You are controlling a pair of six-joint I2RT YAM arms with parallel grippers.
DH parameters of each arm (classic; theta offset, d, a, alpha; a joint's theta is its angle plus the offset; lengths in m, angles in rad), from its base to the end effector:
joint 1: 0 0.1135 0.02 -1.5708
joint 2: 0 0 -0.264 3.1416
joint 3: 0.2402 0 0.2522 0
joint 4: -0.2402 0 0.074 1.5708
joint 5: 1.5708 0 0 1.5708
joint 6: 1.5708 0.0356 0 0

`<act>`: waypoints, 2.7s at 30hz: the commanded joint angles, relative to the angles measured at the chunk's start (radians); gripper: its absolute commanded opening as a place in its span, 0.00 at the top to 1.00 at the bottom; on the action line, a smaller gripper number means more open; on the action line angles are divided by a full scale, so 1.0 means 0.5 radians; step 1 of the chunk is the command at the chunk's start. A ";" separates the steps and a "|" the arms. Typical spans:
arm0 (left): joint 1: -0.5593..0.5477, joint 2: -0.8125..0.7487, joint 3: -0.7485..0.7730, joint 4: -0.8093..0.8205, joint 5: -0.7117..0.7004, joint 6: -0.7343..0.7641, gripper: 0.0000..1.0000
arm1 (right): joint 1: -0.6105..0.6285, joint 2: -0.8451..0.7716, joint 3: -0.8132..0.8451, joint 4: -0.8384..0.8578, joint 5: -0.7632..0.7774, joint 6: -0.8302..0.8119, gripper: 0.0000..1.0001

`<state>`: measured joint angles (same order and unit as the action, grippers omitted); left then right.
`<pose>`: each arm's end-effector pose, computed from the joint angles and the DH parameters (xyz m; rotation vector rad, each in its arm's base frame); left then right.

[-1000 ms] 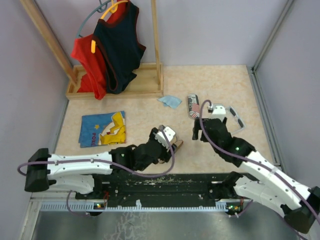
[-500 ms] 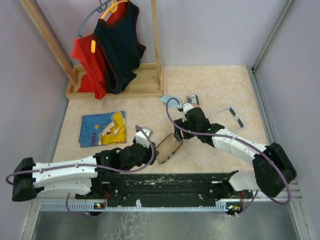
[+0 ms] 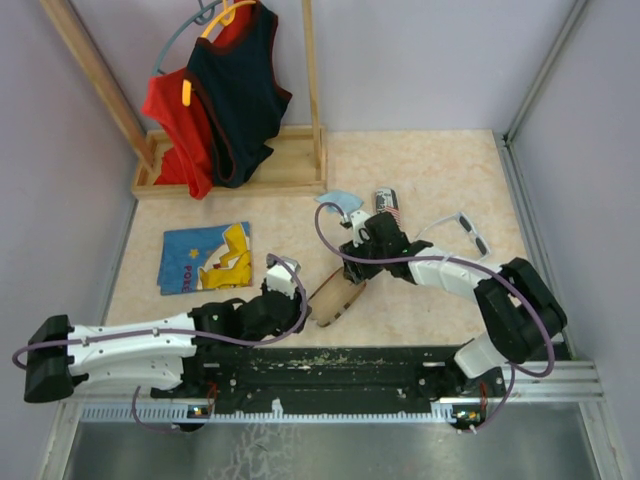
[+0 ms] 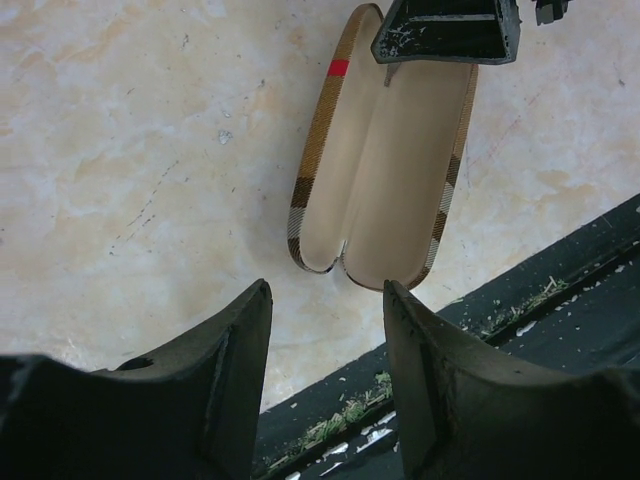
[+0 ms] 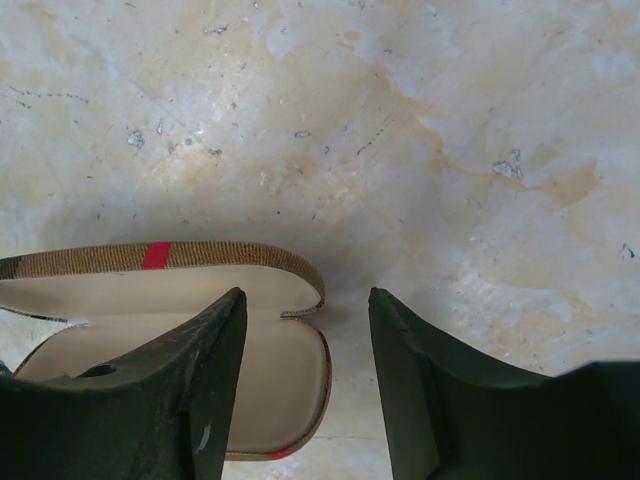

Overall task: Organize the sunglasses
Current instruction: Adjust the sunglasses case at the center of the board.

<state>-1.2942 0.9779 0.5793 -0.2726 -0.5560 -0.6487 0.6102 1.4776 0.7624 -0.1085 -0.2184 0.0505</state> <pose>0.0736 -0.1903 0.2278 0.4012 2.1338 -0.5112 0.2362 0.1746 0.1812 -0.7761 2.3202 0.5642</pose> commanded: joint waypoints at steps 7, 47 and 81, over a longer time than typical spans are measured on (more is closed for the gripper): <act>-0.009 0.071 0.096 -0.010 -0.078 0.055 0.45 | -0.018 0.103 0.127 0.173 -0.120 -0.055 0.67; 0.213 -0.304 0.053 -0.256 -0.331 -0.054 0.39 | -0.020 0.117 0.018 0.649 0.584 0.338 1.00; 0.689 -0.300 -0.047 -0.038 -0.051 0.180 0.37 | -0.051 -0.247 0.077 0.292 0.717 0.344 0.72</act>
<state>-0.9573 0.8356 0.5655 -0.3168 -0.5884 -0.5743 0.5922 1.4059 0.7078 0.0784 0.0910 0.2199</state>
